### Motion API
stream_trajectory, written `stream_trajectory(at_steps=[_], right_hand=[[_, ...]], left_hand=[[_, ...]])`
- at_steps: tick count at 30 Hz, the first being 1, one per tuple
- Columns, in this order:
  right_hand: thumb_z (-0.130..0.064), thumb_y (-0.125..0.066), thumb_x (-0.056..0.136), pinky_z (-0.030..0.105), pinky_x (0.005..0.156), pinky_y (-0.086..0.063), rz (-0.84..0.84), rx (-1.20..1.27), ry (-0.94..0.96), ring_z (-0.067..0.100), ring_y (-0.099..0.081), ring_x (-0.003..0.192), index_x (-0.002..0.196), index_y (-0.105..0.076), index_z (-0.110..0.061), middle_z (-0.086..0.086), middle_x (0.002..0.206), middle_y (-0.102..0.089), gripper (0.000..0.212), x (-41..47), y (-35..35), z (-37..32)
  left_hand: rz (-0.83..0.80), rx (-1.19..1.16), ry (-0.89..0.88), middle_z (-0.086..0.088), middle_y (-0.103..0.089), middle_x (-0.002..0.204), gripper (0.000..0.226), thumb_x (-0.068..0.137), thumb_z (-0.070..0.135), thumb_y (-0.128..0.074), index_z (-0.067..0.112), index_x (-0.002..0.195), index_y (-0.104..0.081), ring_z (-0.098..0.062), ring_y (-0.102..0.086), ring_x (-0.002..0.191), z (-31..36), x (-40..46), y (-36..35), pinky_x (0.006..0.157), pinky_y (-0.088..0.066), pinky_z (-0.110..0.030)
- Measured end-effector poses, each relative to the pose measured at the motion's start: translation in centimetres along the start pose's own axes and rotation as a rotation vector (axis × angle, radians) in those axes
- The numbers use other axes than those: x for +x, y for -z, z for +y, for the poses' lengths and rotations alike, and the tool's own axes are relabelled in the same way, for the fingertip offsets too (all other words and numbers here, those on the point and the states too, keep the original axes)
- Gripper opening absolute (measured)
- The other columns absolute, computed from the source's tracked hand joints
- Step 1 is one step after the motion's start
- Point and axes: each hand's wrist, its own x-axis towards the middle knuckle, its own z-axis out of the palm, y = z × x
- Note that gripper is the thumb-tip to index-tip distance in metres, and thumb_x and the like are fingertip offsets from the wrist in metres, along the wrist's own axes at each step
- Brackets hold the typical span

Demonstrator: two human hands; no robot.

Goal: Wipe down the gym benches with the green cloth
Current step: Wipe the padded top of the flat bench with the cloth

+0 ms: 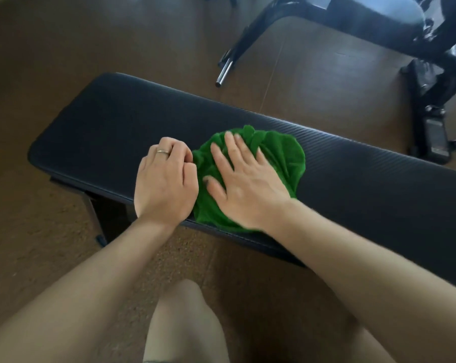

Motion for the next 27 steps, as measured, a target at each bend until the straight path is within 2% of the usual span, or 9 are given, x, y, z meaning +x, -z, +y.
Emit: stream_trajectory(at_steps=[5,9,15,18,23,27], right_hand=[[-0.061,-0.015,0.106,0.042,0.126,0.005,-0.034,-0.077,0.173,0.019,0.015,0.158,0.165,0.0,-0.024,0.005,0.173,0.012,0.072,-5.0,-0.8,0.6],[-0.061,-0.014,0.106,0.042,0.127,0.004,-0.011,-0.039,0.198,0.016,0.011,0.159,0.165,-0.004,-0.035,0.0,0.173,0.008,0.065,-1.8,0.1,2.5],[-0.06,-0.014,0.106,0.049,0.128,-0.01,0.033,-0.002,-0.055,0.026,-0.005,0.159,0.165,-0.007,-0.036,0.009,0.173,-0.008,0.064,8.9,2.0,5.7],[-0.063,-0.014,0.105,0.049,0.125,-0.017,0.068,0.014,-0.097,0.028,-0.017,0.155,0.165,-0.009,-0.034,0.01,0.168,-0.022,0.067,8.7,1.8,6.4],[-0.066,-0.01,0.103,0.047,0.128,-0.004,-0.034,0.076,-0.285,0.021,0.003,0.159,0.164,0.002,-0.038,0.005,0.173,0.0,0.068,1.1,2.4,11.1],[-0.062,-0.006,0.103,0.047,0.127,0.0,-0.072,0.026,-0.349,0.022,0.015,0.158,0.164,0.01,-0.029,0.008,0.172,0.017,0.072,-1.8,2.1,11.4]], left_hand=[[0.024,-0.028,0.002,0.001,-0.057,0.1,0.022,0.092,0.02,-0.033,0.016,0.088,-0.055,-0.02,-0.051,0.089,0.1,-0.1,-0.1,0.081,-0.044,-0.043],[0.016,-0.021,0.011,0.002,-0.056,0.1,0.019,0.091,0.018,-0.034,0.017,0.087,-0.053,-0.019,-0.05,0.089,0.2,-0.1,0.0,0.08,-0.044,-0.043],[0.015,0.005,0.074,0.003,-0.057,0.103,0.022,0.089,0.019,-0.032,0.016,0.087,-0.054,-0.021,-0.051,0.092,0.5,0.3,0.0,0.08,-0.045,-0.043],[0.013,0.015,0.102,0.004,-0.056,0.104,0.019,0.089,0.018,-0.034,0.016,0.087,-0.053,-0.021,-0.051,0.092,0.5,0.2,0.0,0.08,-0.046,-0.044],[0.001,0.016,0.132,0.006,-0.055,0.104,0.015,0.091,0.014,-0.036,0.018,0.084,-0.049,-0.018,-0.051,0.093,0.9,0.2,0.2,0.079,-0.048,-0.046],[0.006,0.042,0.161,0.005,-0.055,0.104,0.017,0.088,0.017,-0.033,0.017,0.082,-0.049,-0.02,-0.051,0.093,1.2,0.2,0.0,0.078,-0.048,-0.046]])
